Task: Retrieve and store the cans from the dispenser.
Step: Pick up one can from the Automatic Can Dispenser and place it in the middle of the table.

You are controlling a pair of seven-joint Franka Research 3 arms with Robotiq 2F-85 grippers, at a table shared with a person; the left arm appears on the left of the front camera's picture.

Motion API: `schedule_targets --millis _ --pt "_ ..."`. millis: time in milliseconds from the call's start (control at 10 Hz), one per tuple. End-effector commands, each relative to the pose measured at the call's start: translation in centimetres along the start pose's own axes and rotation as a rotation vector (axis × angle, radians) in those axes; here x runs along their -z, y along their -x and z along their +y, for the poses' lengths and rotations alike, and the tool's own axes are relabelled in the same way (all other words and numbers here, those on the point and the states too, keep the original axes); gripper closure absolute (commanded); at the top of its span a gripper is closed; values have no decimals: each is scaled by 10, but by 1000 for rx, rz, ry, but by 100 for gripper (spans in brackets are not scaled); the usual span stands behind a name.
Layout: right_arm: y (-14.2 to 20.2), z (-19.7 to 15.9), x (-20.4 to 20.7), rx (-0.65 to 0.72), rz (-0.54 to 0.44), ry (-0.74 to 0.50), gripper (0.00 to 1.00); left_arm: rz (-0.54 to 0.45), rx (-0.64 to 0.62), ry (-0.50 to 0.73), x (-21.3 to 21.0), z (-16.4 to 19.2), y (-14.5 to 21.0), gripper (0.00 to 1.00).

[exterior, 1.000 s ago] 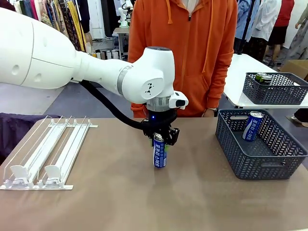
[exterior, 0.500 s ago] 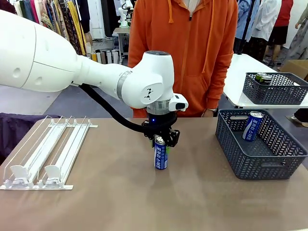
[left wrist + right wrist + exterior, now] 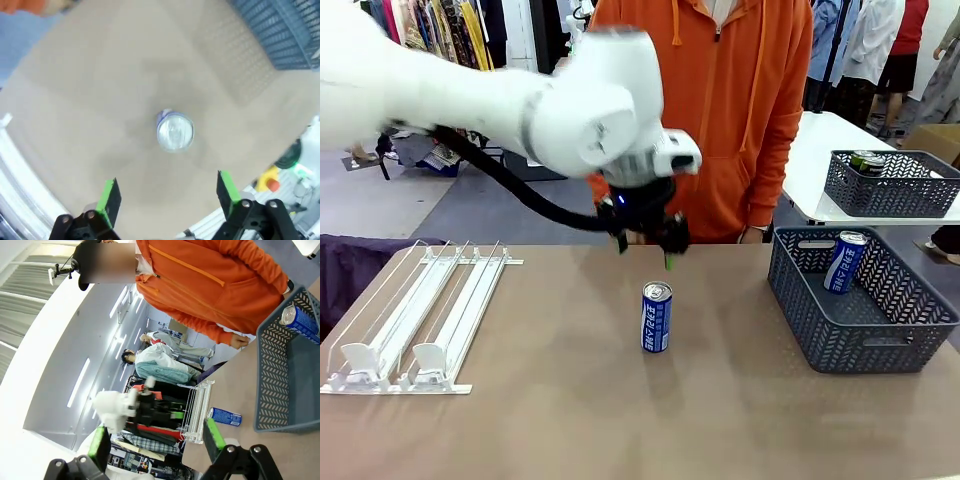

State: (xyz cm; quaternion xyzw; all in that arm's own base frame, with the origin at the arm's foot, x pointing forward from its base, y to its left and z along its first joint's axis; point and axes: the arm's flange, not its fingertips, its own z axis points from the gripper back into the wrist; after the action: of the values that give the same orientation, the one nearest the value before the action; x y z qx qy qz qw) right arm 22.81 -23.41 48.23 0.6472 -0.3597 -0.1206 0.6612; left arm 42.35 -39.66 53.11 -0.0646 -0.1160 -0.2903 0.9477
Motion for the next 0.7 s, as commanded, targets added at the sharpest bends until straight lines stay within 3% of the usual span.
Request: schedule_targets --millis 0,300,600 --pt "-2 2 1 -20 -14 -20 0 -25 -73 100 -80 71 82 0" --pt "-2 2 1 -20 -14 -20 0 -106 -285 366 -144 218 195 0" --pt "-2 2 1 -20 -14 -20 0 -246 -476 686 -133 329 327 0"
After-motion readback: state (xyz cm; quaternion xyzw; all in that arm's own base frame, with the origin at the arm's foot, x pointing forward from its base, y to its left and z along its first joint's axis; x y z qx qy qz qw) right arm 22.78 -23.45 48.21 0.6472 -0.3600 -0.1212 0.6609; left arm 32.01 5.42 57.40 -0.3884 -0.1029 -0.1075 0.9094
